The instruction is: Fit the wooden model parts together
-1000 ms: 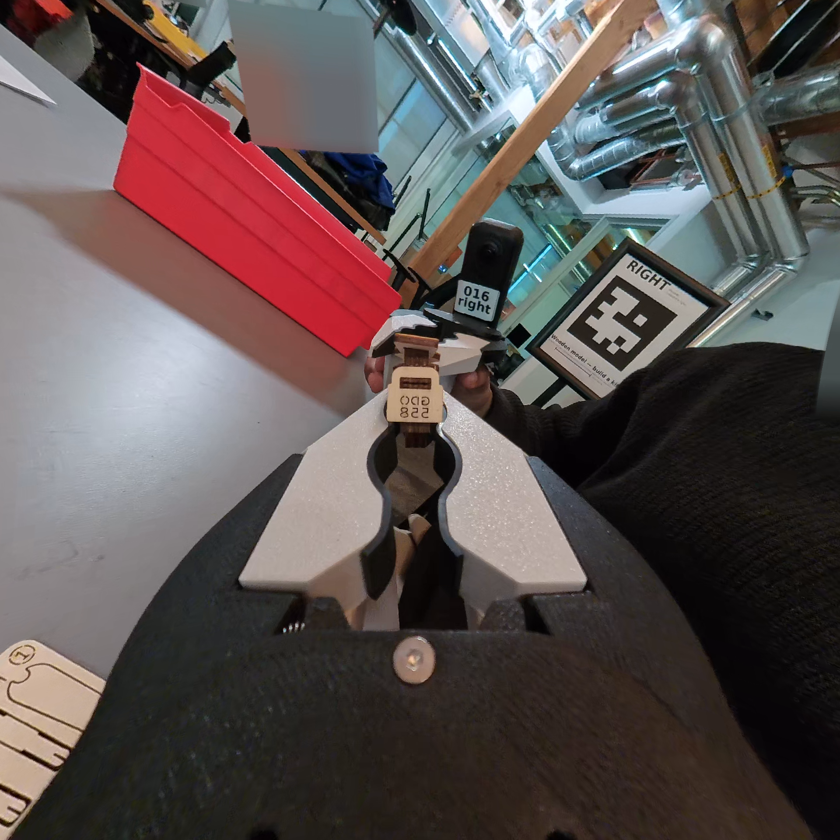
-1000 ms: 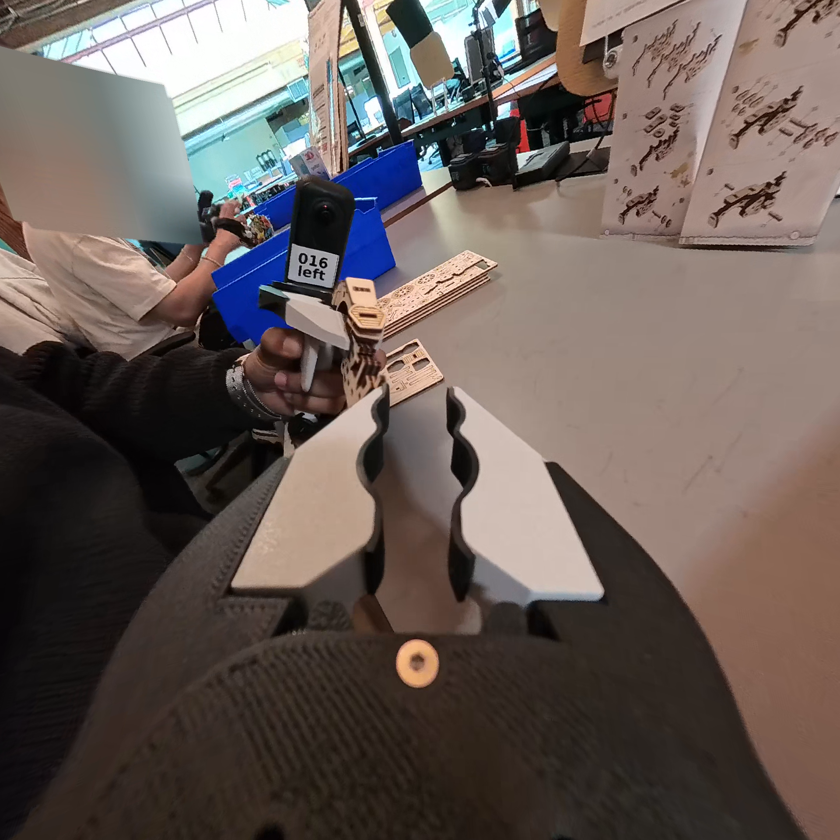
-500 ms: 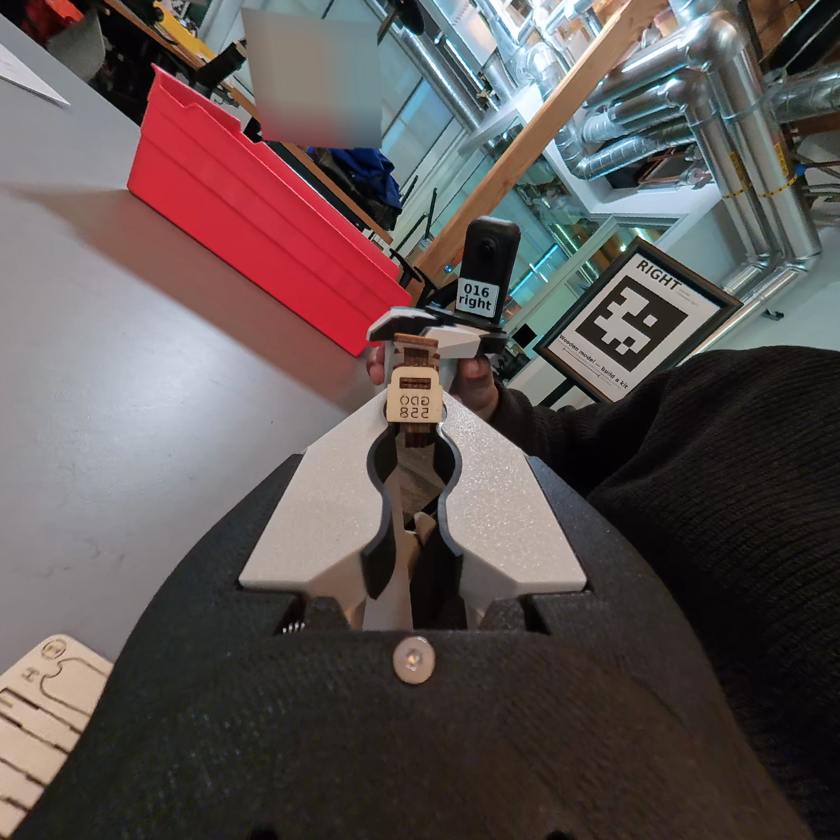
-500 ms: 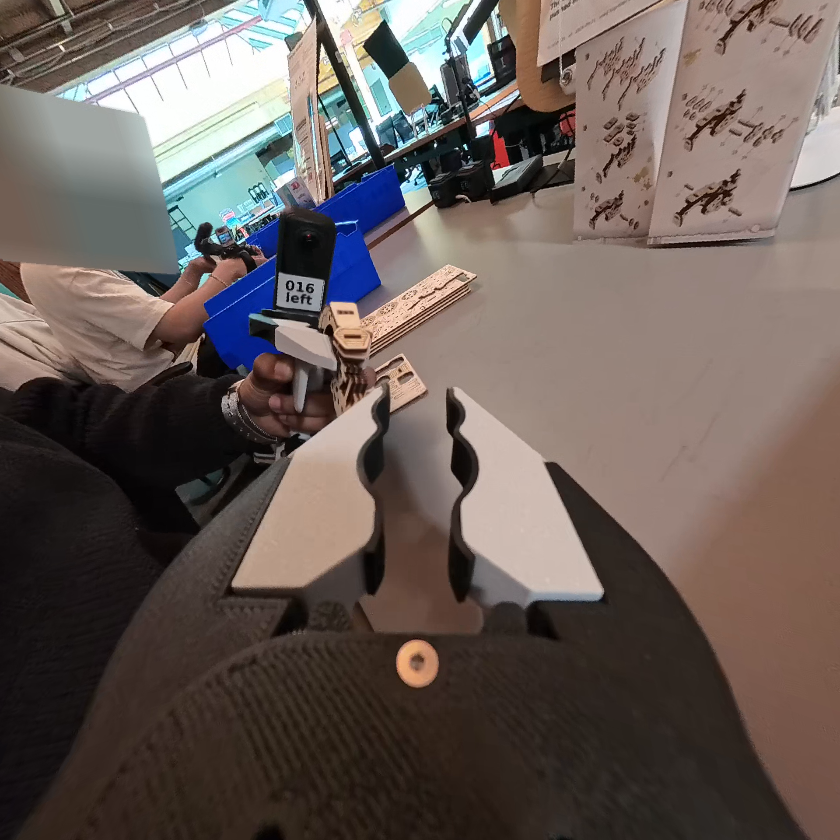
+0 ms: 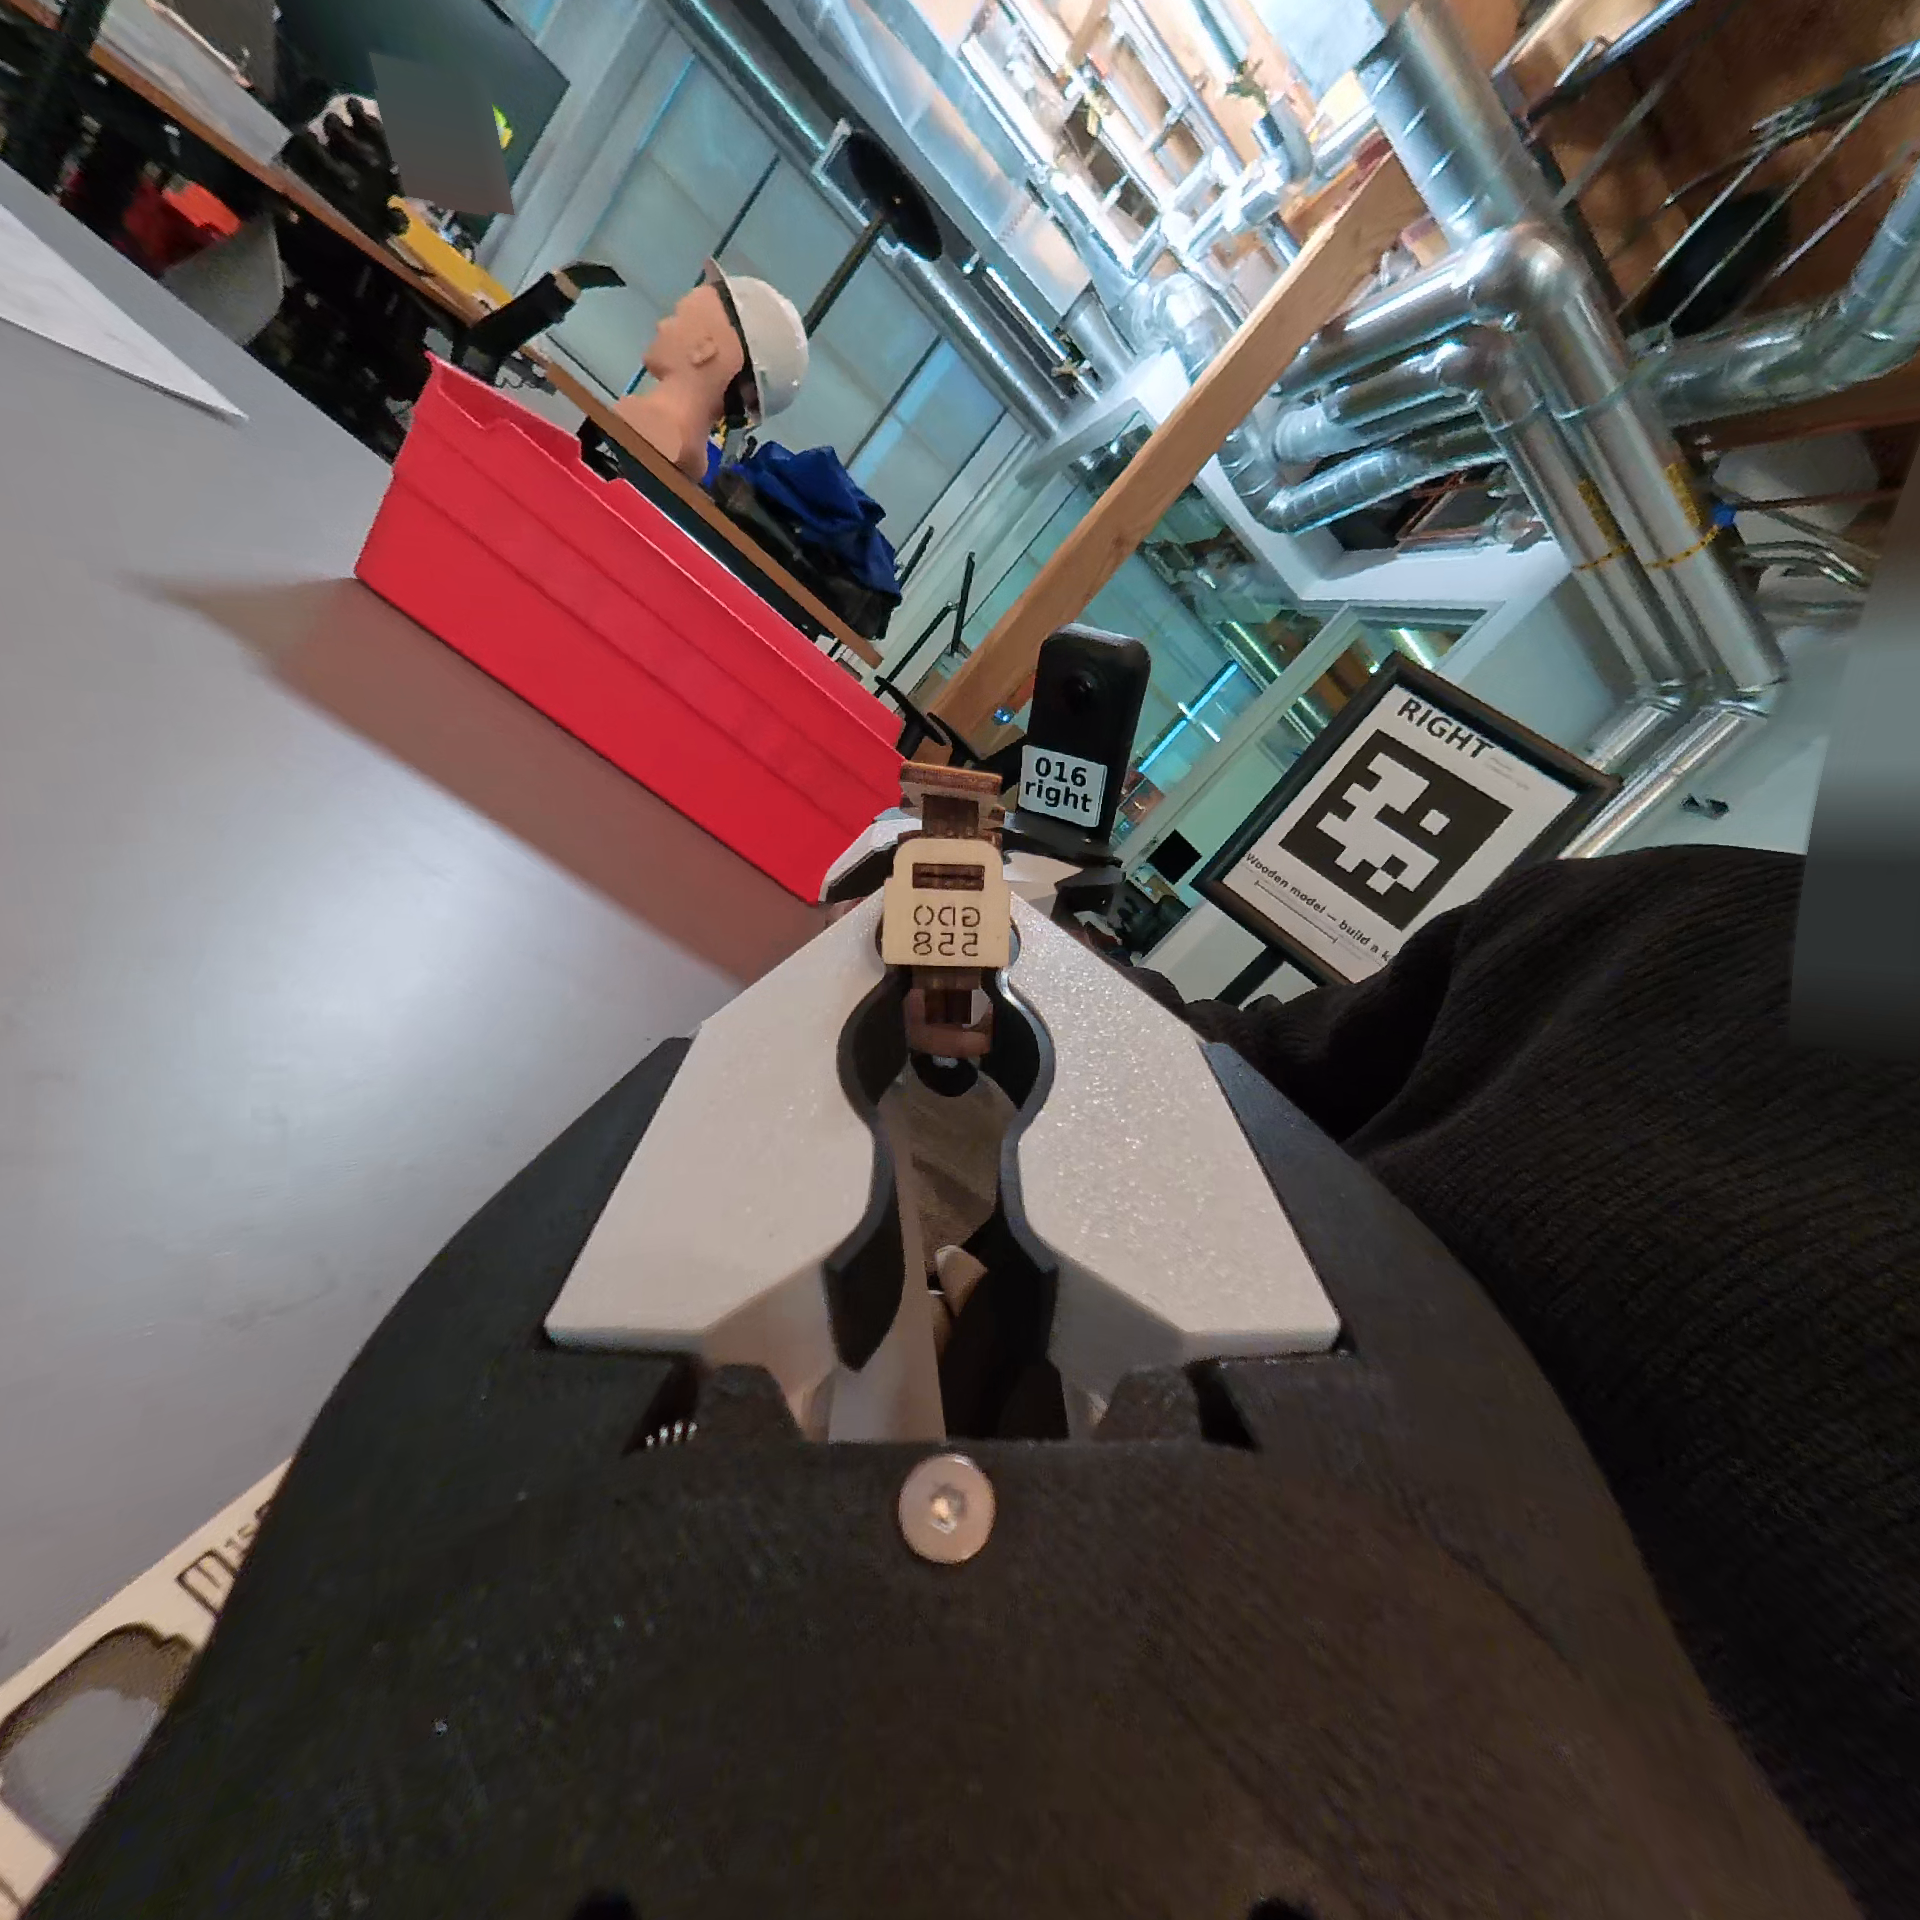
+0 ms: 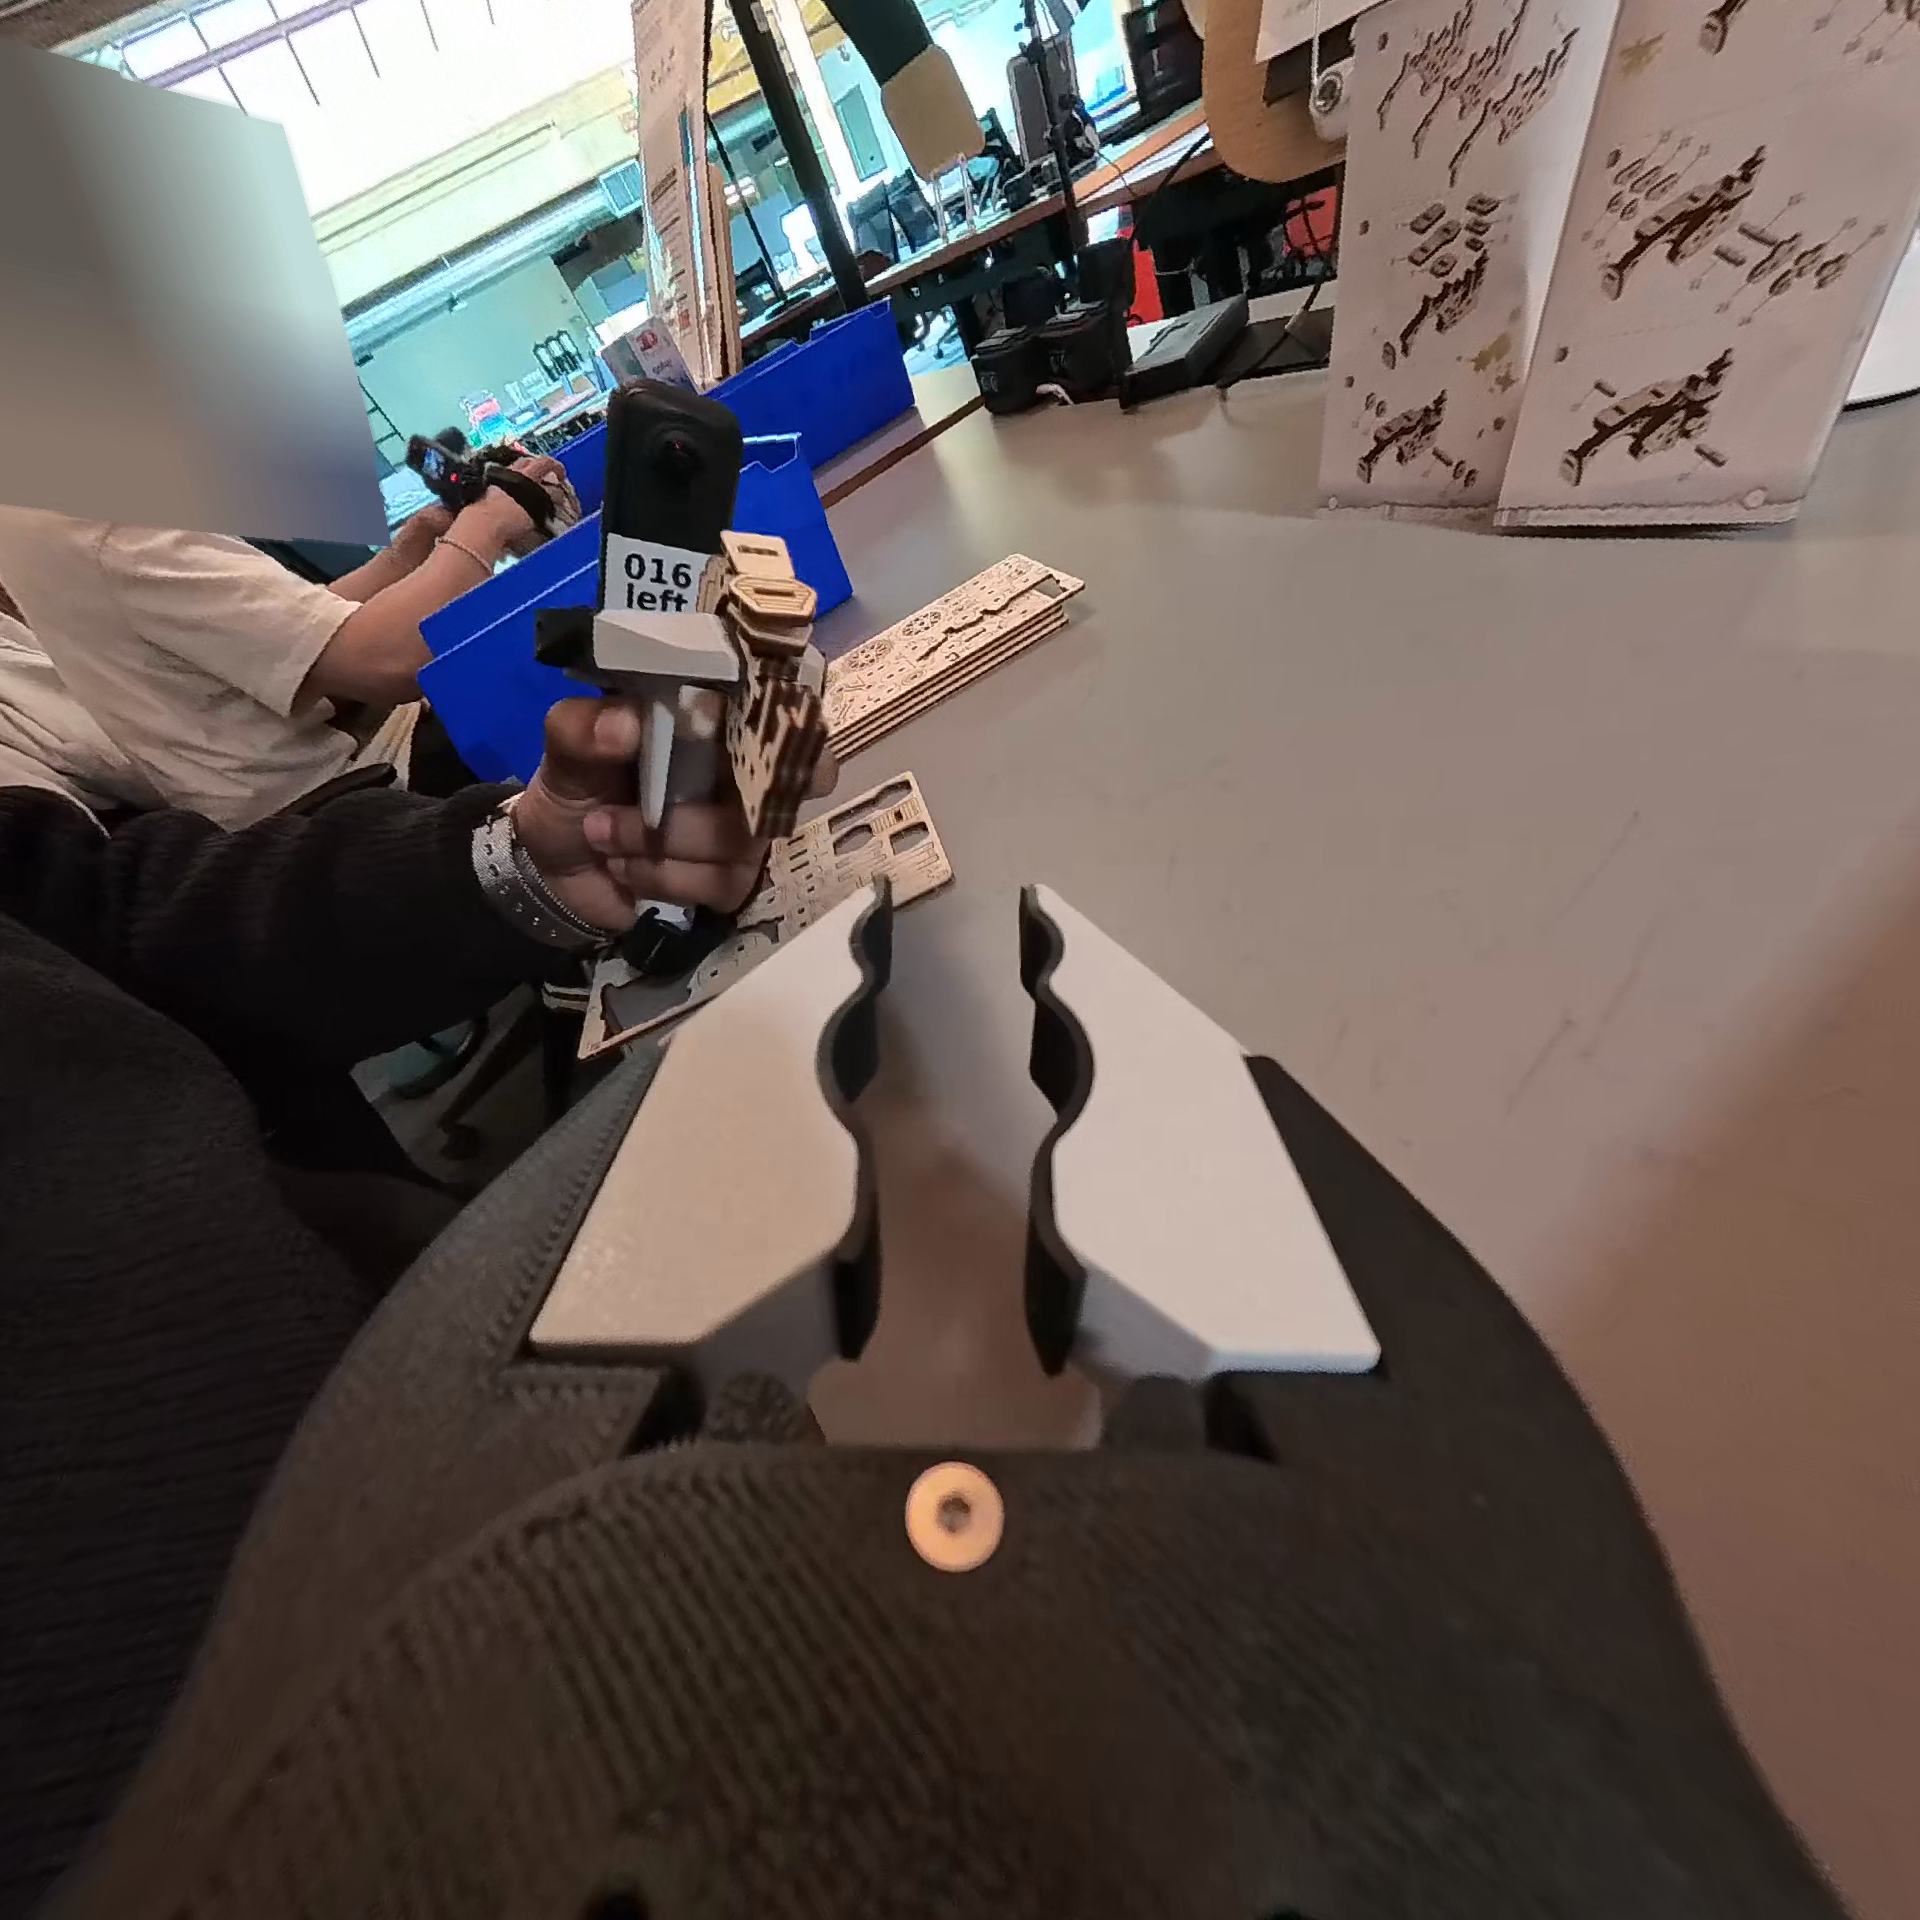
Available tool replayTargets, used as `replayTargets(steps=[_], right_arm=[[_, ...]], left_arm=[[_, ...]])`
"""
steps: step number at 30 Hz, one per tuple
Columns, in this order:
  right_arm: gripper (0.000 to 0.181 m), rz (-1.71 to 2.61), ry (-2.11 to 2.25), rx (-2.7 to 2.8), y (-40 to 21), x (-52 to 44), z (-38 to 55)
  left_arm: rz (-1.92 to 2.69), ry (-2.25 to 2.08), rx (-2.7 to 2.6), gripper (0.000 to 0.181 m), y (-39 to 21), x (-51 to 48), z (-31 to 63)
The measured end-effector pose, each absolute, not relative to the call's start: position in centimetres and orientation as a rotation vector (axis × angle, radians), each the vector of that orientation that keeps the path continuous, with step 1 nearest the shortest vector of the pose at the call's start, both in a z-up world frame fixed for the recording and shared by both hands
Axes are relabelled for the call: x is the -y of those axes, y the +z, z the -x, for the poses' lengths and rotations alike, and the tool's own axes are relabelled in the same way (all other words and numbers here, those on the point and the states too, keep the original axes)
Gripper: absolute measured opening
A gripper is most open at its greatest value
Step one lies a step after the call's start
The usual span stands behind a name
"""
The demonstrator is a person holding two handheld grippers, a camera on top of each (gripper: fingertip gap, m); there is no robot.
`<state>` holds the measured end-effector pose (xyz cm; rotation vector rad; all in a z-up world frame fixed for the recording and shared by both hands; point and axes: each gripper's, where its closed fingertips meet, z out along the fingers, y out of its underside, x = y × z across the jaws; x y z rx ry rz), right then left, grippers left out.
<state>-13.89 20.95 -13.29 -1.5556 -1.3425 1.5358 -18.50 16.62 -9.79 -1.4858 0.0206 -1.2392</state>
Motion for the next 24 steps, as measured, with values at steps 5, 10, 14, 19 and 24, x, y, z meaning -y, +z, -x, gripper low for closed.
replayTargets(steps=[5, 10, 14, 19, 24], right_arm=[[0.023, 1.559, 1.584, 1.329, -13.0, -21.0, 13.7], [0.024, 1.548, 1.635, 1.334, -12.6, -20.5, 13.5], [0.024, 1.552, 1.639, 1.338, -12.6, -20.4, 13.5], [0.024, 1.549, 1.634, 1.334, -12.5, -20.4, 13.4], [0.024, 1.541, 1.662, 1.355, -12.5, -20.1, 14.1]], left_arm=[[1.482, -1.242, 0.012, 0.006, -10.0, -16.7, 19.0], [1.474, -1.259, 0.028, 0.006, -9.9, -16.7, 19.1], [1.482, -1.273, 0.024, 0.006, -10.1, -16.8, 18.8], [1.473, -1.294, 0.025, 0.006, -9.9, -16.5, 18.7], [1.468, -1.281, 0.048, 0.006, -9.9, -15.6, 19.0]])
